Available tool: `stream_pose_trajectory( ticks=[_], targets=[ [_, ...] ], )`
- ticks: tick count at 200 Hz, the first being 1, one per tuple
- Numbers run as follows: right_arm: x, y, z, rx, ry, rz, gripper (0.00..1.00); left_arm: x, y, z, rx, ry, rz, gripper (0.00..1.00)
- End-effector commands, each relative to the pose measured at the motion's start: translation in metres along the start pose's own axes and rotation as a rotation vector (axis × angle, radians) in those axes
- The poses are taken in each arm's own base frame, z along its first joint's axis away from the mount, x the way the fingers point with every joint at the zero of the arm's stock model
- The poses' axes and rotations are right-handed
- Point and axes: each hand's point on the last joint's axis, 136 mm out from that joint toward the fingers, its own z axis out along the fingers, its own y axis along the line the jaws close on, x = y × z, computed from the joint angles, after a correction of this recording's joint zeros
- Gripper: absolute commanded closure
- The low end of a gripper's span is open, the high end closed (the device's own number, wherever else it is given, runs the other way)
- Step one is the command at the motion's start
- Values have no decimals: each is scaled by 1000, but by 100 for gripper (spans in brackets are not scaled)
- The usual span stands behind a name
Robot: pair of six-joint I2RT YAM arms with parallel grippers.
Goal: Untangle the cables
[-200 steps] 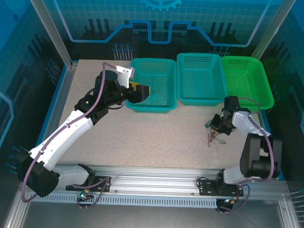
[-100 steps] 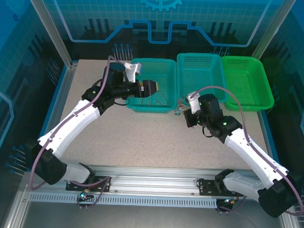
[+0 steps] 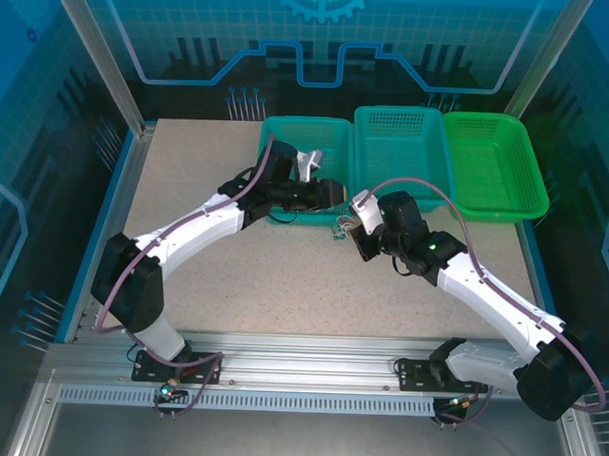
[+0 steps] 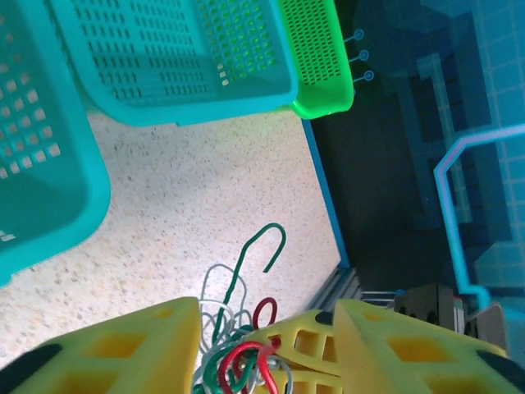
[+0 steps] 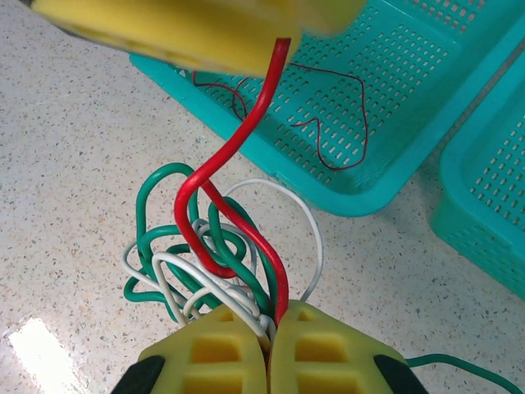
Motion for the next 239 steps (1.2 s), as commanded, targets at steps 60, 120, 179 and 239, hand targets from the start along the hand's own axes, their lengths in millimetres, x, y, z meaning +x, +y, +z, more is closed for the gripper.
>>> stream_pose_trajectory(
  ticks=[60,120,179,239],
  targets=[
    [-24,-10,-5,71,-73,28,100,13,-13,16,78,62,17,80],
    [-25,-14,0,75,-77,83,100,17,-19,16,98,87,59,100],
    [55,-52,17,220,123,392,88,-38,-40,-47,121,-130,96,100],
    [125,-49,39,66,342,645,82,-25,-33,-36,122,-71,72,100]
  ],
)
